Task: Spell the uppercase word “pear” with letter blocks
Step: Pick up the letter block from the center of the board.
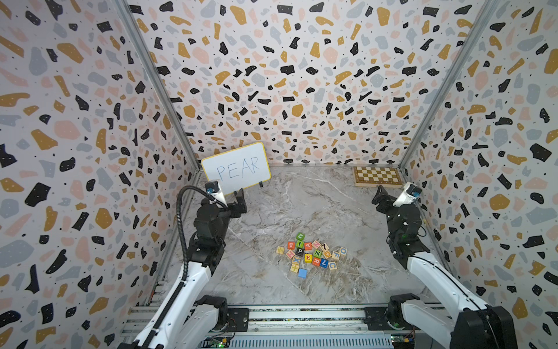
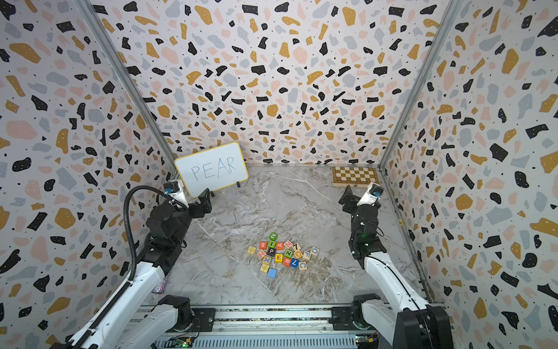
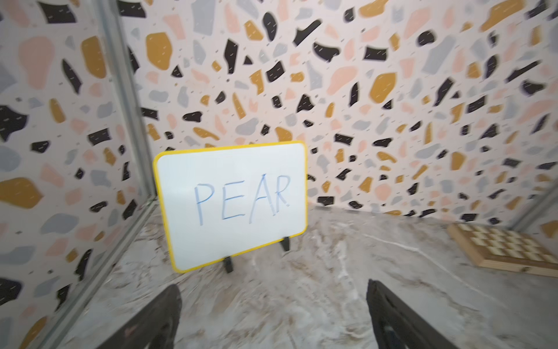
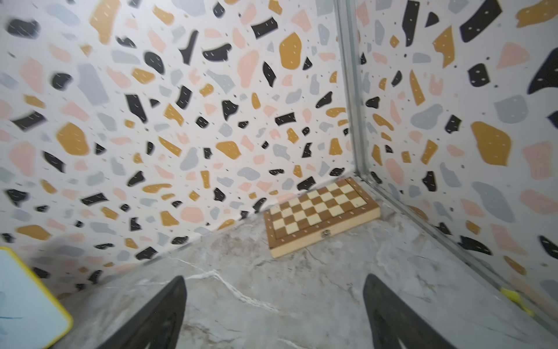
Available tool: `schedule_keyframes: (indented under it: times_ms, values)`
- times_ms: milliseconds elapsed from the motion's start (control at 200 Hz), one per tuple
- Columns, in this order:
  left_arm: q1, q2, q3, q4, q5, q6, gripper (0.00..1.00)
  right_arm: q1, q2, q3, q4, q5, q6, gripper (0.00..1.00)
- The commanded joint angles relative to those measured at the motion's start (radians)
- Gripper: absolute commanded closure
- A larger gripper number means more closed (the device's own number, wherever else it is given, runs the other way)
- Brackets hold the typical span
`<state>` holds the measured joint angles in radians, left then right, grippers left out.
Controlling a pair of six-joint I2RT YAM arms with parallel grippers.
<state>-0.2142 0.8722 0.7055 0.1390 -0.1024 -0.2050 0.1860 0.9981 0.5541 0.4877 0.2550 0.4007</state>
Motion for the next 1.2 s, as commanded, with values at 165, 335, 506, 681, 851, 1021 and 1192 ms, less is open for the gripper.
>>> schedule_keyframes:
  times_ms: [165, 335, 506, 681, 851, 1021, 1192]
  values:
    - [-0.296, 0.119, 0.158, -0.518, 0.026, -0.033, 0.21, 0.519, 0.061, -0.003, -0.269, 0.003, -0.192, 0.08]
    - [-0.314, 0.147, 0.166, -0.605, 0.046, -0.028, 0.39, 0.563, 0.059, -0.129, -0.099, -0.152, -0.214, 0.04]
    - [-0.314, 0.220, 0.209, -0.666, 0.165, -0.019, 0.40, 0.496, 0.101, -0.173, 0.022, -0.214, -0.184, 0.04]
    - [-0.327, 0.321, 0.259, -0.733, 0.279, -0.080, 0.39, 0.309, 0.101, -0.237, 0.077, -0.444, -0.068, 0.06]
    - [-0.427, 0.361, 0.286, -0.764, 0.259, -0.193, 0.36, 0.340, -0.005, -0.298, -0.001, -0.384, -0.072, 0.06]
    - [-0.539, 0.429, 0.318, -0.785, 0.204, -0.251, 0.35, 0.446, -0.141, -0.378, -0.046, -0.317, -0.092, 0.06]
    - [-0.573, 0.552, 0.390, -0.811, 0.166, -0.211, 0.40, 0.513, -0.149, -0.391, 0.044, -0.250, -0.132, 0.06]
